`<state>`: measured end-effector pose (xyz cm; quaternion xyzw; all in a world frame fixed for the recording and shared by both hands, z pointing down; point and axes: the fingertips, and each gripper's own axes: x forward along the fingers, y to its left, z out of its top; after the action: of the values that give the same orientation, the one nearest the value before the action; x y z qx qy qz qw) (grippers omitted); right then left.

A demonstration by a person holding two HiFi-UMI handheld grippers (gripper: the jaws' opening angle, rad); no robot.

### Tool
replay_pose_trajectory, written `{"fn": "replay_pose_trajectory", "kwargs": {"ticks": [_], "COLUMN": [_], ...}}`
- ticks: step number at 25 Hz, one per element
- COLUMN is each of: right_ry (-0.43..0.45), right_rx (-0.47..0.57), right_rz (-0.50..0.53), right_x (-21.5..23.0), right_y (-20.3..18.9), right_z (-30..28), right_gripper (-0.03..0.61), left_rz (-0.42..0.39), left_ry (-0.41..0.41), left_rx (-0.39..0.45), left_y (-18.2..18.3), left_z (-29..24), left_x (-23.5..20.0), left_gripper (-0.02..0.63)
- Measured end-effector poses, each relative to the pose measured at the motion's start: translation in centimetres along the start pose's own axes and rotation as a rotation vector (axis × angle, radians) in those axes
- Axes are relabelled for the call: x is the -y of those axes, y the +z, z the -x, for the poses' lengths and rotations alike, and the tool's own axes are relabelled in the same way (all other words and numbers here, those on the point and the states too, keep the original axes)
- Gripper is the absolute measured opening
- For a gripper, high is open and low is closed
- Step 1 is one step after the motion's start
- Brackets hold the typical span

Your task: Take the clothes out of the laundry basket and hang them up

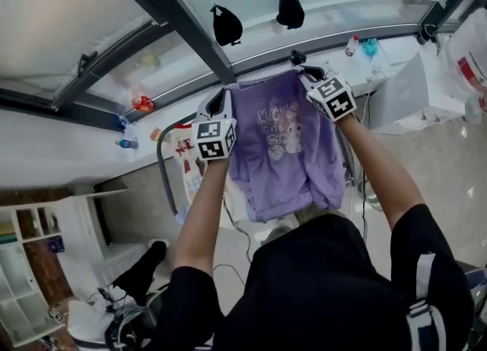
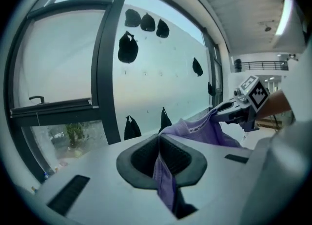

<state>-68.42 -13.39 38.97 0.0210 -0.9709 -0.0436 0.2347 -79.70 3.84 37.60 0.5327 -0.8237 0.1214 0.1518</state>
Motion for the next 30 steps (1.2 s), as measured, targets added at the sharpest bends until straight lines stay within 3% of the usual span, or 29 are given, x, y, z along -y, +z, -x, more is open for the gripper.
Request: {"fn": "replay_pose_trajectory", "kwargs": {"ticks": [7,10,14,19,22,30], "right_ry": [0.051,0.057,0.074,0.062,0.075,0.081], "right_rx": [-0.168,-0.243,-0.257,-0.281,-0.310,-0.327], "right_rz": [-0.054,-0.029,-0.032,-0.047,-0.065,-0.146], "right_x": [0.8,0.7,0.3,0.5,0.8,1.1], "right_y": [-8.2,-10.4,-11.0,-10.7,-11.1,-12.1], "right_z": [-9.1,-11.3,-12.7,-12.4,-11.7,-8.8], "right_gripper": [0.011,0.011,0.018,0.119,0.157,0.173], "left_rz": [0.096,0.062,0.060,0.115,0.123,0.107], "left_ry": [0.024,0.029,0.030,0.039,0.030,0.023], "left_rx": [-0.243,-0.322,-0.416,-0.422,-0.431,-0.423], "left_y": [-9.2,-12.2,-15.6,-16.1,-16.1,-15.0], "left_z": [-7.4,-9.7,-10.9,-11.0,-10.7,-9.2], "left_x": [-2.8,-3.6,-4.1,-4.6,-4.4,-3.8], "left_gripper": [0.012,0.012,0.014,0.018,0.055,0.080]}}
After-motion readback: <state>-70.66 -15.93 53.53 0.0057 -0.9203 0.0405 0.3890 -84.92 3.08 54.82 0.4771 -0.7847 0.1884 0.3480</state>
